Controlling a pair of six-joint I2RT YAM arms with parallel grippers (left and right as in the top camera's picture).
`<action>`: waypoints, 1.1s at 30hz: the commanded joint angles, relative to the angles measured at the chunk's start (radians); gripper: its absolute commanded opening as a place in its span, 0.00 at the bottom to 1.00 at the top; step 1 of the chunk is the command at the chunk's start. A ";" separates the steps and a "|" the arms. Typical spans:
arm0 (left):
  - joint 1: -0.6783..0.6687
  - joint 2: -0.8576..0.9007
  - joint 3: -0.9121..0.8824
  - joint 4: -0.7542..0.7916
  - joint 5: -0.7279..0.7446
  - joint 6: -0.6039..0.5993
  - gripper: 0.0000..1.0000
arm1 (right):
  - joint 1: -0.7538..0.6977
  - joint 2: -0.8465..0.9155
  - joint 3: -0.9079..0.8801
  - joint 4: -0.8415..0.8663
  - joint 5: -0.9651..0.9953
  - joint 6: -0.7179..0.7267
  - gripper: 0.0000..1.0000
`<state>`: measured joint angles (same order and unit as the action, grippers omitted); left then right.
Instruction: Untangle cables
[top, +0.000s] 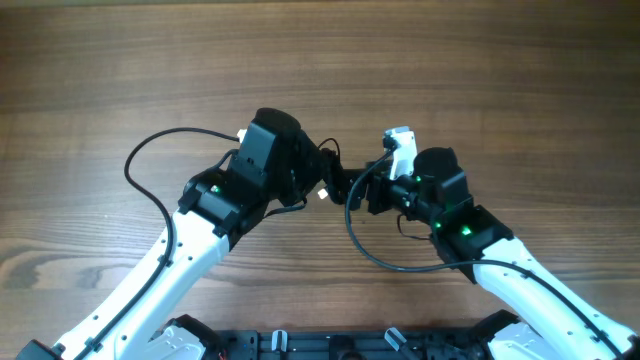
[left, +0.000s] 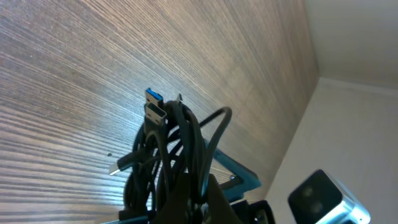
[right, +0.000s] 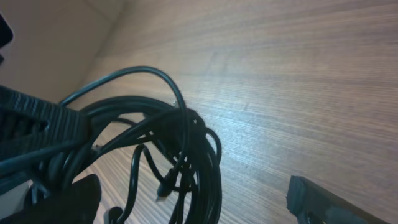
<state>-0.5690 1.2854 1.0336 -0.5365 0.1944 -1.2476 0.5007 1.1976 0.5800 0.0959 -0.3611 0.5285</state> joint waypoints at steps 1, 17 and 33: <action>0.021 0.000 0.019 0.018 -0.057 -0.058 0.04 | -0.004 -0.067 0.014 -0.022 -0.093 -0.029 1.00; 0.127 0.000 0.019 -0.112 -0.143 -0.469 0.04 | 0.005 -0.063 0.000 -0.124 -0.288 -0.008 0.67; 0.127 -0.001 0.019 -0.188 -0.029 -0.670 0.04 | 0.092 0.278 0.000 0.319 -0.156 -0.101 0.41</action>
<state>-0.4492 1.2858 1.0336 -0.7254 0.1158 -1.9026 0.5911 1.4437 0.5785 0.3798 -0.5327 0.4339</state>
